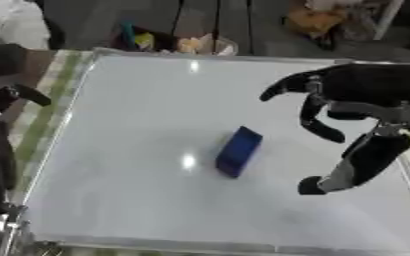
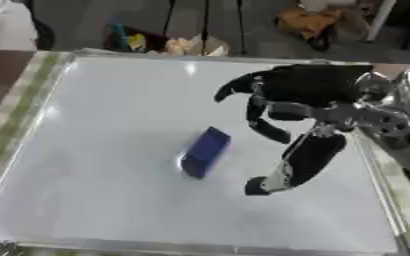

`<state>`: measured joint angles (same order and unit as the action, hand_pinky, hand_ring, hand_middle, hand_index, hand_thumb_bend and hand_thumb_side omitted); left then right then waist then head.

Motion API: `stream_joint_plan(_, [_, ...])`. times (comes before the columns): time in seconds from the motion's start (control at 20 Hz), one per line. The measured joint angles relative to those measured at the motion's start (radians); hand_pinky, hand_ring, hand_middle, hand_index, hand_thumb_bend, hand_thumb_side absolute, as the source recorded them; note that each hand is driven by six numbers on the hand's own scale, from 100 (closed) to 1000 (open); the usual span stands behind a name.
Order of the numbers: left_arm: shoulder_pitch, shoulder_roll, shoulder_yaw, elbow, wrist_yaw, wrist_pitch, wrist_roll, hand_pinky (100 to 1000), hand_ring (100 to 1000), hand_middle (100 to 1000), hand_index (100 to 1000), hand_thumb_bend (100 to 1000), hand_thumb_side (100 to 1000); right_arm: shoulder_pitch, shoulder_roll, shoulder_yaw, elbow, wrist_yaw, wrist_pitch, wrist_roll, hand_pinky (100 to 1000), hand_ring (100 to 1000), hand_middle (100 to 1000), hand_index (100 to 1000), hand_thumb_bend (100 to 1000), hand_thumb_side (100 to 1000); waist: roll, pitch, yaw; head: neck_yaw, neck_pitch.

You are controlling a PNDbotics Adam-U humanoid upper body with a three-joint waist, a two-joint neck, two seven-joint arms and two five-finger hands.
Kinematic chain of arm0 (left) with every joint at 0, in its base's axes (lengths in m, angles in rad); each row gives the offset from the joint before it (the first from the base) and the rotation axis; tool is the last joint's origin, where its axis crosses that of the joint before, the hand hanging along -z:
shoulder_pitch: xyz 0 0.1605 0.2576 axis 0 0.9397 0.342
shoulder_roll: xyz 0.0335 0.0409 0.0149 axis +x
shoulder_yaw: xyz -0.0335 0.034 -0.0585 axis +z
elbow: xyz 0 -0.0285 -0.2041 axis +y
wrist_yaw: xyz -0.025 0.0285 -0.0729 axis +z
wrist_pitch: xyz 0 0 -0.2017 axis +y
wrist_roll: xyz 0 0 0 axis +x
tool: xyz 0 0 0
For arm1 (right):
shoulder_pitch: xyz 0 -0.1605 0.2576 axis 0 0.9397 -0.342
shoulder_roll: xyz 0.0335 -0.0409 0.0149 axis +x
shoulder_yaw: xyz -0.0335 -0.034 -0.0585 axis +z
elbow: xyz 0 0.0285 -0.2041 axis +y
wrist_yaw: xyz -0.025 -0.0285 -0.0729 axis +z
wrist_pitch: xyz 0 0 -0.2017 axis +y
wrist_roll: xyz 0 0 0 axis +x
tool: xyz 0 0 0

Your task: Wipe the whiteboard clean with a brush.

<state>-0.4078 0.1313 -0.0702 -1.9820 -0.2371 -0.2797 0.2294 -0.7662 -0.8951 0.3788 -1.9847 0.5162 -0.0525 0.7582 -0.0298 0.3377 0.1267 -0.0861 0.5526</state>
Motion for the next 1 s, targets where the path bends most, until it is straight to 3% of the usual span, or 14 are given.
stream_joint_plan(0.35, [0.001, 0.000, -0.006, 0.000, 0.001, 0.002, -0.004, 437, 787, 697, 659, 100, 919, -0.019, -0.017, 0.025, 0.001, 0.043, 0.003, 0.006, 884, 959, 878, 190, 515, 454, -0.004, 0.000, 0.010, -0.001, 0.000])
stream_joint_plan(0.45, [0.001, 0.000, -0.006, 0.000, 0.002, 0.002, -0.005, 436, 787, 696, 659, 100, 917, -0.029, -0.018, 0.037, 0.015, 0.065, -0.008, -0.005, 882, 953, 872, 183, 490, 436, -0.004, 0.000, 0.012, -0.003, 0.000])
stream_joint_plan(0.5, [0.001, 0.000, -0.006, 0.000, 0.002, 0.001, -0.005, 436, 787, 696, 659, 100, 917, -0.036, -0.018, 0.044, 0.030, 0.076, -0.014, -0.011, 881, 952, 869, 181, 431, 435, -0.004, 0.000, 0.015, -0.003, 0.000])
stream_joint_plan(0.55, [0.001, 0.000, -0.006, 0.000, 0.003, 0.001, -0.006, 436, 786, 696, 659, 100, 917, -0.046, -0.017, 0.051, 0.047, 0.085, -0.022, -0.019, 881, 949, 863, 178, 481, 429, -0.004, 0.000, 0.018, -0.004, 0.000])
stream_joint_plan(1.0, [0.001, 0.000, -0.011, 0.000, 0.004, 0.001, -0.011, 436, 787, 694, 657, 100, 915, -0.128, 0.016, 0.104, 0.229, 0.122, -0.110, -0.066, 871, 944, 839, 148, 480, 408, -0.009, 0.000, 0.029, -0.019, 0.005])
